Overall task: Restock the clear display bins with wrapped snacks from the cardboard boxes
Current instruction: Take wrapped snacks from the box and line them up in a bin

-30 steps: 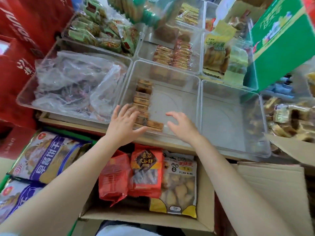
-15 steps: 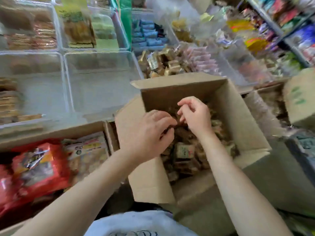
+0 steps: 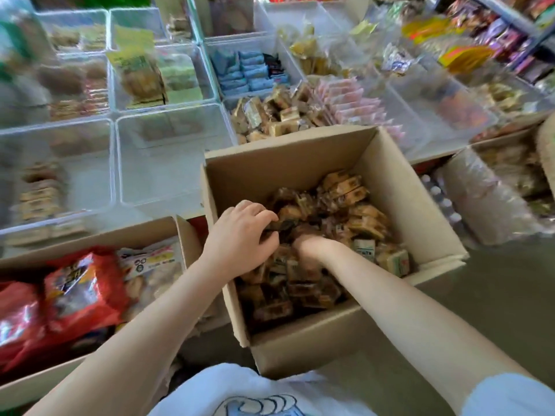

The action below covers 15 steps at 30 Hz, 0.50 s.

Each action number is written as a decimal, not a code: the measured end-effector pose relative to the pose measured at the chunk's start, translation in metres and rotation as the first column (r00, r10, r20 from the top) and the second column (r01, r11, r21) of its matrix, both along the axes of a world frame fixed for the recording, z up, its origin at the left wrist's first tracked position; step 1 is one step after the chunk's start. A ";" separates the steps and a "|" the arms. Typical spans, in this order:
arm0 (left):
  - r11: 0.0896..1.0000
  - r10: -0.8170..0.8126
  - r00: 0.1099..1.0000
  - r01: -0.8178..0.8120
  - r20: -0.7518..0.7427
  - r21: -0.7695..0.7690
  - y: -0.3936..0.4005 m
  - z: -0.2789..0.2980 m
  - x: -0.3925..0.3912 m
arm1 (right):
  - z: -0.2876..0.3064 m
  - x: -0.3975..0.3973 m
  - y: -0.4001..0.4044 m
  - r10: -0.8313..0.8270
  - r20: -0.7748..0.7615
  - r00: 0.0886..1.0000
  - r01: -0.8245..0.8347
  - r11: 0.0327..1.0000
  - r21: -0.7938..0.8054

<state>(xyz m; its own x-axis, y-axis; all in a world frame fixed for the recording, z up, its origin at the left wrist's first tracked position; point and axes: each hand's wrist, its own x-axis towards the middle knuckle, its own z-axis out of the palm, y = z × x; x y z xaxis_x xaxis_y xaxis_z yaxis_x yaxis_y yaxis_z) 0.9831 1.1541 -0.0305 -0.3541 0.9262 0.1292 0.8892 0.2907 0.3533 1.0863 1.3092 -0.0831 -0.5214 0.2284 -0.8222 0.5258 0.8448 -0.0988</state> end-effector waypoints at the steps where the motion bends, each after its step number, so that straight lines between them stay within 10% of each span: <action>1: 1.000 -0.002 1.000 0.001 0.012 0.020 0.000 0.000 0.001 | 0.003 0.002 0.002 -0.047 -0.028 0.999 0.046 0.998 -0.032; 4: 0.989 0.044 0.993 -0.060 0.112 0.136 -0.001 0.001 0.001 | 0.022 0.009 0.019 -0.360 -0.161 0.919 0.315 0.916 -0.249; 7: 0.940 0.128 0.958 -0.200 0.257 0.276 -0.013 0.001 -0.007 | 0.048 0.007 0.024 -0.768 -0.205 0.606 0.496 0.567 -0.657; 11: 0.830 0.264 0.915 -0.376 0.304 0.412 -0.048 0.004 -0.037 | 0.084 -0.019 0.013 -0.953 -0.125 0.276 0.331 0.217 -0.918; 15: 0.820 0.443 0.840 -0.521 0.313 0.238 -0.095 -0.006 -0.103 | 0.115 -0.078 -0.021 -0.957 0.038 0.289 0.105 -0.008 -0.994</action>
